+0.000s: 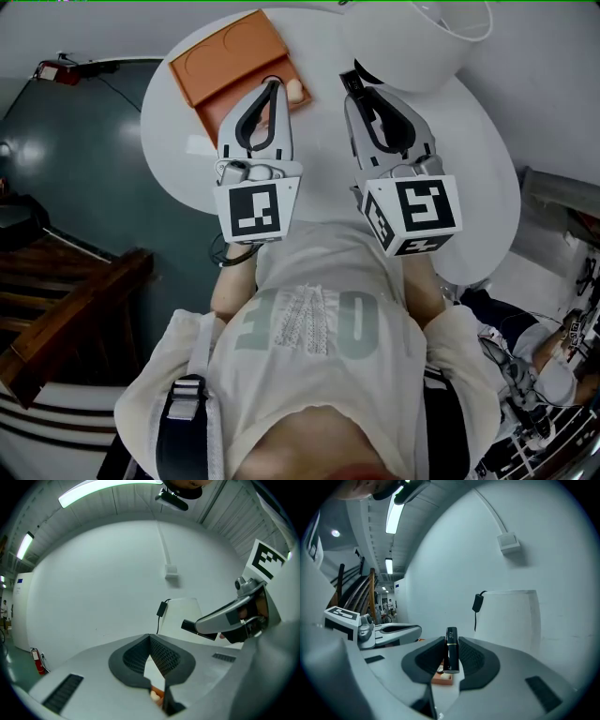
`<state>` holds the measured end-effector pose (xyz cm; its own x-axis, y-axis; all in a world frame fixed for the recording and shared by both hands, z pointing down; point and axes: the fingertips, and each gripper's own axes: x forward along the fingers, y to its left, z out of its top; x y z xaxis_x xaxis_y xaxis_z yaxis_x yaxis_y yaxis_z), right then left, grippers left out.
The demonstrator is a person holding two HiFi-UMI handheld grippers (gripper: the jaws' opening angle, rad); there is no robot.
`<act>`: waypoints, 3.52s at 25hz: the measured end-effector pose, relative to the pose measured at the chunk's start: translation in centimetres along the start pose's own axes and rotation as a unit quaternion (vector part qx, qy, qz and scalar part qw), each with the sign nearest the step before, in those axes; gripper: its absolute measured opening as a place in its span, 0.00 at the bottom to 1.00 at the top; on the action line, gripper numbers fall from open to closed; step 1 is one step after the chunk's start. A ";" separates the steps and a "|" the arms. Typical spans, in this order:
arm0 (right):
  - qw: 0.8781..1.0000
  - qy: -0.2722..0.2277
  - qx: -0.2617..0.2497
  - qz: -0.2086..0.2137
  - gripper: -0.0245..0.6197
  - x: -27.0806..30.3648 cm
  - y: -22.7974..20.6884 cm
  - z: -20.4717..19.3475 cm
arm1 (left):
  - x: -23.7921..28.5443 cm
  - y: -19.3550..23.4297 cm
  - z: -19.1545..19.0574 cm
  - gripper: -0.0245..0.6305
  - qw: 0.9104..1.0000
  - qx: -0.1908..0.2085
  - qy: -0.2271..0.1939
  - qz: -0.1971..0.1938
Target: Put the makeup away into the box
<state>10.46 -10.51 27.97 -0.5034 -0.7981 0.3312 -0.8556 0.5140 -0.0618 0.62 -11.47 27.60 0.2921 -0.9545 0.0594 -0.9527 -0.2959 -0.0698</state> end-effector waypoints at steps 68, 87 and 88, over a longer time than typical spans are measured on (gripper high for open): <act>0.986 -0.077 -0.077 0.130 0.05 6.7 6.0 8.5 | -1.4 6.6 3.9 0.05 0.998 -0.034 -0.051 0.023; 0.965 -0.169 0.045 -0.196 0.05 -11.1 -7.1 4.8 | 2.2 -8.1 9.8 0.05 0.988 -0.007 -0.064 -0.141; 0.965 -0.168 0.042 -0.195 0.05 -11.0 -7.1 4.8 | 2.2 -8.3 9.8 0.05 0.988 -0.007 -0.064 -0.141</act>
<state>21.51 -6.88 20.20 -0.1396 -0.9900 0.0213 -0.9876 0.1376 -0.0757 9.95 -11.48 18.56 0.5531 -0.8315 -0.0514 -0.8329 -0.5507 -0.0537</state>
